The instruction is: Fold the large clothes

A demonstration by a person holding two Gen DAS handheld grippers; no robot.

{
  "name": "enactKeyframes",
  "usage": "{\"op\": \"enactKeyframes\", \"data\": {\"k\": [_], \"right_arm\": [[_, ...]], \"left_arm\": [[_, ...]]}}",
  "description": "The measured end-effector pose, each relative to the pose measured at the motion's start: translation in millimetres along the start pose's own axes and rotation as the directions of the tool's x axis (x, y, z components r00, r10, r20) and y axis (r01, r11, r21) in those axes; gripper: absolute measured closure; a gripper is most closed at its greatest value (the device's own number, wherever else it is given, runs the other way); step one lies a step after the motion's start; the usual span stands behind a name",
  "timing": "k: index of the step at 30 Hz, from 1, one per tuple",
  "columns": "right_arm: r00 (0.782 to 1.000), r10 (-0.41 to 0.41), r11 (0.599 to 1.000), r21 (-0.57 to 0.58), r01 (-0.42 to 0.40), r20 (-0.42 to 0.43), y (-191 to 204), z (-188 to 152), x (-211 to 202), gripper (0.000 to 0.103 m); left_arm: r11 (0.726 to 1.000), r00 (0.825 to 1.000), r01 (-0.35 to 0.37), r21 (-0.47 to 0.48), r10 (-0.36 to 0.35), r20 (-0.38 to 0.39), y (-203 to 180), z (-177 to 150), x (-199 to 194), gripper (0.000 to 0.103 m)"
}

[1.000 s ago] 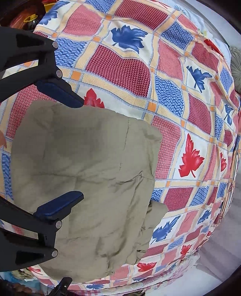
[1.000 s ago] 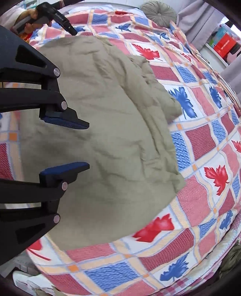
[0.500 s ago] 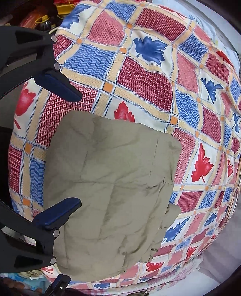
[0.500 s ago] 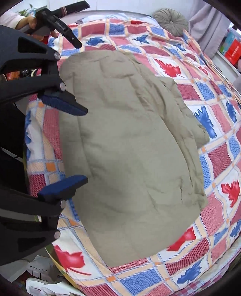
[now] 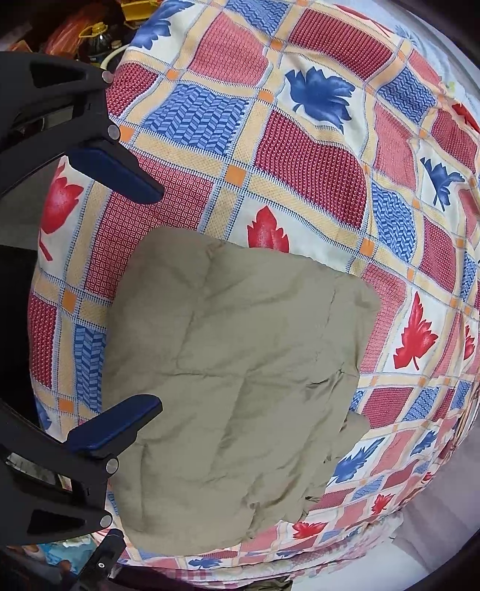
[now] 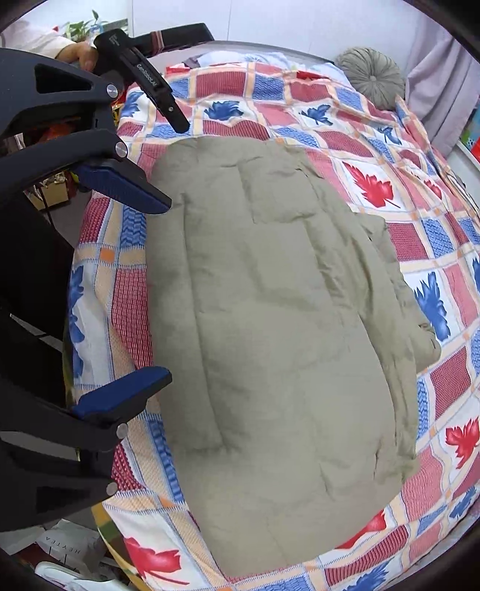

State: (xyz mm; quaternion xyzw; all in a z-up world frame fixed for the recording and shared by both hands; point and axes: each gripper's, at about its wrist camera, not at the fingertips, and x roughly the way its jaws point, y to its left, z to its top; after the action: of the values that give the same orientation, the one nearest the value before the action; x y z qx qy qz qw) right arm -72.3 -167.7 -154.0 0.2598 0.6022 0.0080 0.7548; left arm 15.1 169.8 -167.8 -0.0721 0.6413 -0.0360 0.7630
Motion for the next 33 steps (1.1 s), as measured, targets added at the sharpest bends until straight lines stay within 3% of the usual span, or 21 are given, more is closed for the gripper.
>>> {"op": "enactKeyframes", "data": {"k": [6, 10, 14, 19, 27, 33], "right_arm": [[0.999, 0.021, 0.999, 0.041, -0.019, -0.035, -2.9, -4.7, 10.1, 0.016], [0.993, 0.04, 0.996, 0.084, -0.031, -0.113, -8.7, -5.9, 21.0, 0.016], [0.988, 0.05, 0.993, 0.113, -0.033, -0.148, -12.8, -8.9, 27.9, 0.016], [0.987, 0.045, 0.992, 0.12, -0.027, -0.155, -15.0, -11.4, 31.1, 0.016], [0.987, 0.036, 0.991, 0.133, -0.015, -0.155, -18.2, -11.5, 34.1, 0.016], [0.993, 0.048, 0.988, 0.155, -0.03, -0.112, -19.6, -0.8, 28.2, 0.016]], "left_arm": [[1.0, 1.0, 0.008, 0.013, -0.008, -0.008, -3.0, -0.7, 2.1, 0.0], [0.999, 1.0, 0.024, 0.024, -0.024, -0.016, -4.3, 1.4, 5.0, 0.0], [0.997, 0.997, 0.073, 0.02, -0.073, -0.01, 4.6, 8.9, 6.6, 0.0], [0.983, 0.983, 0.175, -0.056, -0.178, -0.046, 32.7, 24.0, 17.8, 0.0], [0.986, 0.986, 0.148, -0.08, -0.153, -0.07, 38.3, 20.0, 32.8, 0.0], [0.99, 0.988, 0.135, -0.041, -0.137, -0.074, 25.7, 16.7, 37.2, 0.0]]}}
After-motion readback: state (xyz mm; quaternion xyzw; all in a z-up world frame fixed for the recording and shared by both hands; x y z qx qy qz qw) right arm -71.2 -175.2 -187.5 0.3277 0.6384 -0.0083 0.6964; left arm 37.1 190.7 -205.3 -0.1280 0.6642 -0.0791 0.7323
